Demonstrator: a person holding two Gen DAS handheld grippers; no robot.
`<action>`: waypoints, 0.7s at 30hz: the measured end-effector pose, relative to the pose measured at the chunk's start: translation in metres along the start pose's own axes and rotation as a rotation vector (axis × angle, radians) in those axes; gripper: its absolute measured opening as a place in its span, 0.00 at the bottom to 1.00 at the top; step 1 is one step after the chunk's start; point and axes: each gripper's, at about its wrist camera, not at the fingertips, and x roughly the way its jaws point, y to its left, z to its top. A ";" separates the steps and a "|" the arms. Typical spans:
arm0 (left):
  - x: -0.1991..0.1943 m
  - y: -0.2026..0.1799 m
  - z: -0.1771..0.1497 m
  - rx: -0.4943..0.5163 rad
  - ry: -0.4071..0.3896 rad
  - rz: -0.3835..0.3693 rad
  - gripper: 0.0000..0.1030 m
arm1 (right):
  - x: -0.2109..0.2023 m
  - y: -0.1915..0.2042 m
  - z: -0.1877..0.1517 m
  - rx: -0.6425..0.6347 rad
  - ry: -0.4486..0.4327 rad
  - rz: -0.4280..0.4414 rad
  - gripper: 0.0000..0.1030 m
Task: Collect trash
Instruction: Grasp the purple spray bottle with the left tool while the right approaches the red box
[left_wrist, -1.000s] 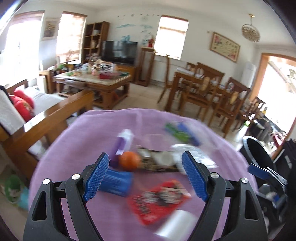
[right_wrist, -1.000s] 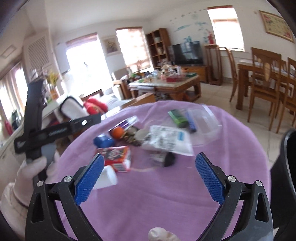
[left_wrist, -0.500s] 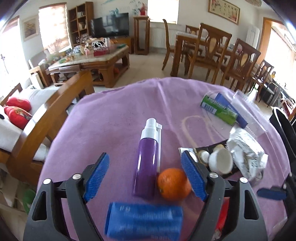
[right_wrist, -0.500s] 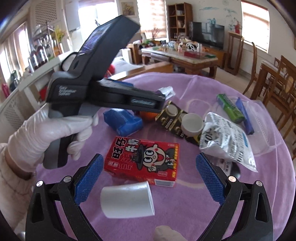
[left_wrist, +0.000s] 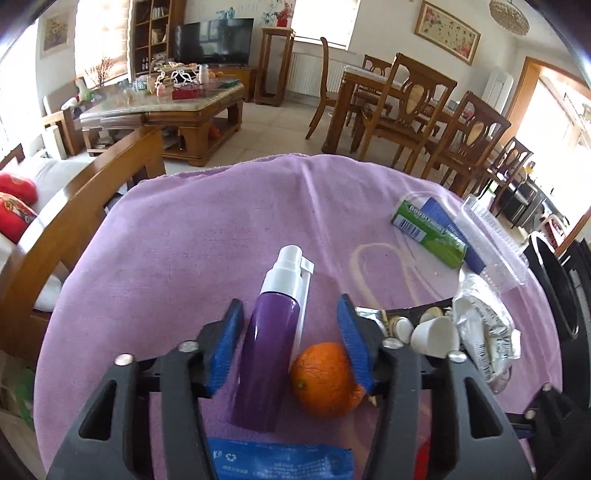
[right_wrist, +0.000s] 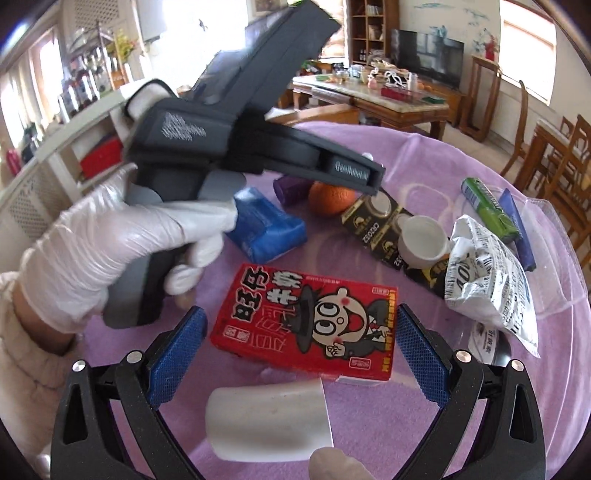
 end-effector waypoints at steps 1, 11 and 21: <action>-0.002 0.001 -0.001 -0.005 -0.009 0.008 0.43 | 0.001 -0.001 -0.002 0.005 -0.004 0.001 0.92; -0.009 0.019 0.006 -0.043 -0.023 0.050 0.28 | -0.001 -0.012 -0.008 0.047 -0.039 0.055 0.88; 0.014 0.019 0.030 0.027 0.102 0.060 0.60 | -0.006 -0.029 -0.007 0.086 -0.051 0.102 0.88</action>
